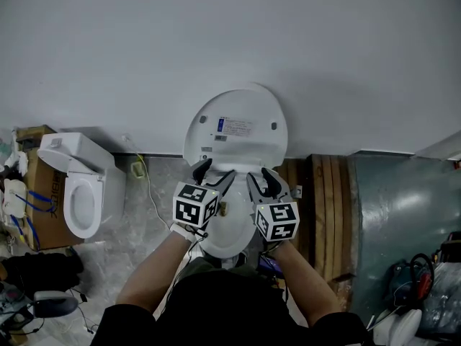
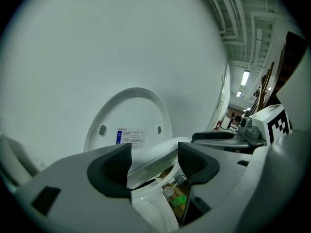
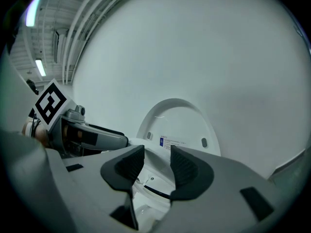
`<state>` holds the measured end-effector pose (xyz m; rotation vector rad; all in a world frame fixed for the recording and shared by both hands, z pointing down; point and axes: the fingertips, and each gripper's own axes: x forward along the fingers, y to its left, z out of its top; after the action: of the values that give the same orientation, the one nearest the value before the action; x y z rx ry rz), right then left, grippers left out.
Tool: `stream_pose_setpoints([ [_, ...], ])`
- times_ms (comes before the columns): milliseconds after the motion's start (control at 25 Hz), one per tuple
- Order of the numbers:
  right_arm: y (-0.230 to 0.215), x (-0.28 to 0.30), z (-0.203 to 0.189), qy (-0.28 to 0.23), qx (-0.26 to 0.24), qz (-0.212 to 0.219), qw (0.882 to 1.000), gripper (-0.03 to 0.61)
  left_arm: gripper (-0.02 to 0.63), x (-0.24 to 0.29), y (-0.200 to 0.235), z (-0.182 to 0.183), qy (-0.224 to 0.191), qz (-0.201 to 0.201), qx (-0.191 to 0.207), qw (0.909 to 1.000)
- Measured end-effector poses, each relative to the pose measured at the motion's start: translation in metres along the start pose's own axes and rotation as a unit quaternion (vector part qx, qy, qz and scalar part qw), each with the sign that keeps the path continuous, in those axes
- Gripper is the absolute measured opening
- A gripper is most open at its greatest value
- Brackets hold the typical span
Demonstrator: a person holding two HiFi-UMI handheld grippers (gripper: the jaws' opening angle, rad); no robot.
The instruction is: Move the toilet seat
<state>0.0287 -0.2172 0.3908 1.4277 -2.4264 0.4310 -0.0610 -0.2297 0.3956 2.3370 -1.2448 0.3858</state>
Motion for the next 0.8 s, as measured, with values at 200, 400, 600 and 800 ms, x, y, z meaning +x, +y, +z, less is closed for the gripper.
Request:
stream_pose_setpoints([
  [200,-0.005,0.011,0.007,-0.002,0.004,-0.001,1.000,0.189,0.305,0.007,0.009,0.008,-0.002,-0.003,-0.005,1.0000],
  [400,-0.009,0.016,0.012,-0.003,0.010,0.001,1.000,0.189,0.301,0.012,0.011,0.014,-0.005,-0.007,-0.005,1.0000],
  [600,-0.013,0.024,0.017,-0.002,0.014,0.006,1.000,0.181,0.299,0.018,0.017,0.018,-0.012,-0.009,-0.017,0.9997],
  [800,-0.015,0.035,0.023,-0.007,0.019,0.003,1.000,0.179,0.259,0.022,0.021,0.025,-0.007,-0.007,0.022,0.9997],
])
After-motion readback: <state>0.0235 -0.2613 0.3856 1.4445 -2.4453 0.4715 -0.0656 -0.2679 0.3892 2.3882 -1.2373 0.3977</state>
